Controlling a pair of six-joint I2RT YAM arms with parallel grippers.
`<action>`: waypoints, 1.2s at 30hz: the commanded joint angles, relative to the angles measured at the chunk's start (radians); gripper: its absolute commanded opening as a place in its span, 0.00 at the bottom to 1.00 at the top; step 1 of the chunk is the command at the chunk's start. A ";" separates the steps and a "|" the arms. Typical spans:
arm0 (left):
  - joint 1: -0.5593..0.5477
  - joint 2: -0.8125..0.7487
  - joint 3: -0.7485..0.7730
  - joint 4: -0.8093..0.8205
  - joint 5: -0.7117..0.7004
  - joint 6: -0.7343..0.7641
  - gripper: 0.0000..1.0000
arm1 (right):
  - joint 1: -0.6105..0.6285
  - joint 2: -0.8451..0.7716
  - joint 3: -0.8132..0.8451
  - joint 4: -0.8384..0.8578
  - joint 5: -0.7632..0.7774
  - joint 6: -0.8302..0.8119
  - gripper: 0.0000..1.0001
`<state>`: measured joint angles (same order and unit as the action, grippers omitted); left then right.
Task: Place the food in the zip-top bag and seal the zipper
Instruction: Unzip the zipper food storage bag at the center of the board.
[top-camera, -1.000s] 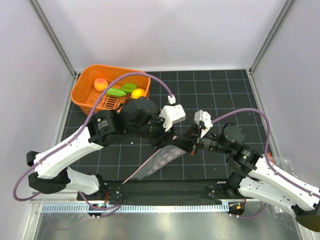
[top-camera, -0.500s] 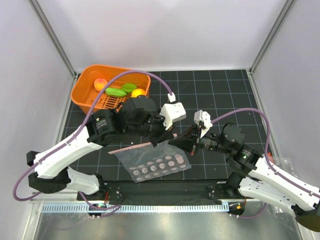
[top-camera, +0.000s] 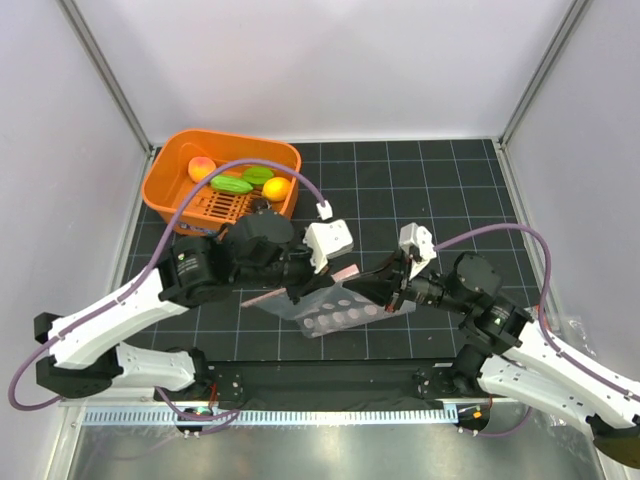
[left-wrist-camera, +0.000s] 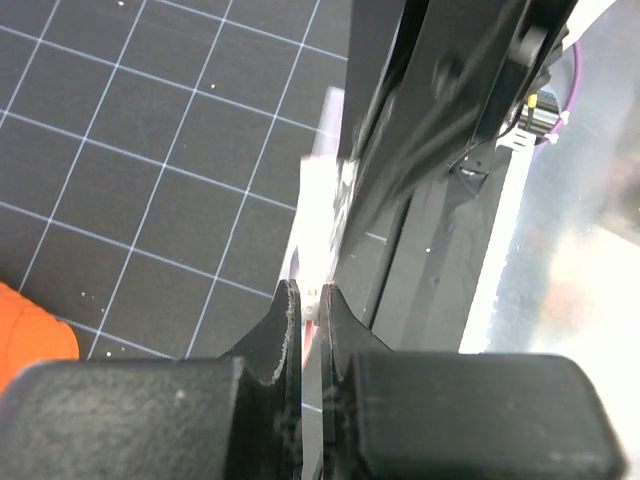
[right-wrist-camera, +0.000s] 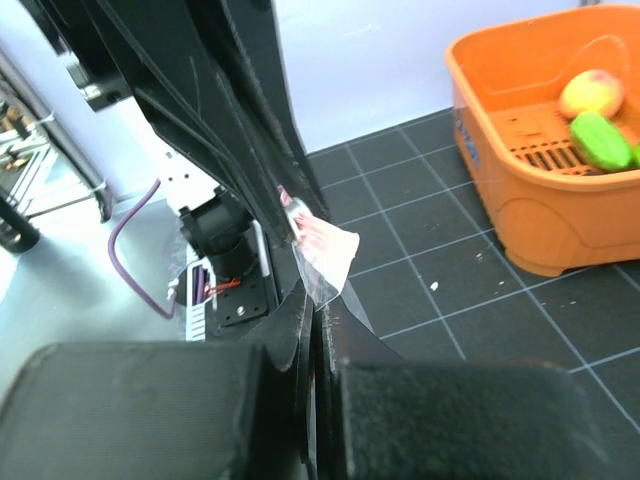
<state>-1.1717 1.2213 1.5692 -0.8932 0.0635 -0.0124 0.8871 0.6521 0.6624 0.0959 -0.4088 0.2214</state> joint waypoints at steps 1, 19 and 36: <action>0.003 -0.080 -0.073 -0.026 -0.056 0.028 0.00 | -0.002 -0.060 -0.004 0.087 0.094 0.013 0.01; 0.010 -0.175 -0.256 0.057 -0.143 -0.047 0.00 | -0.002 -0.282 -0.050 -0.048 1.061 0.001 0.01; 0.115 -0.212 -0.299 0.109 -0.093 -0.073 0.51 | -0.002 -0.292 -0.103 0.054 0.805 -0.089 0.01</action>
<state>-1.0859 1.0805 1.2812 -0.7391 -0.0460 -0.0723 0.8967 0.3313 0.5423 0.0265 0.5968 0.2016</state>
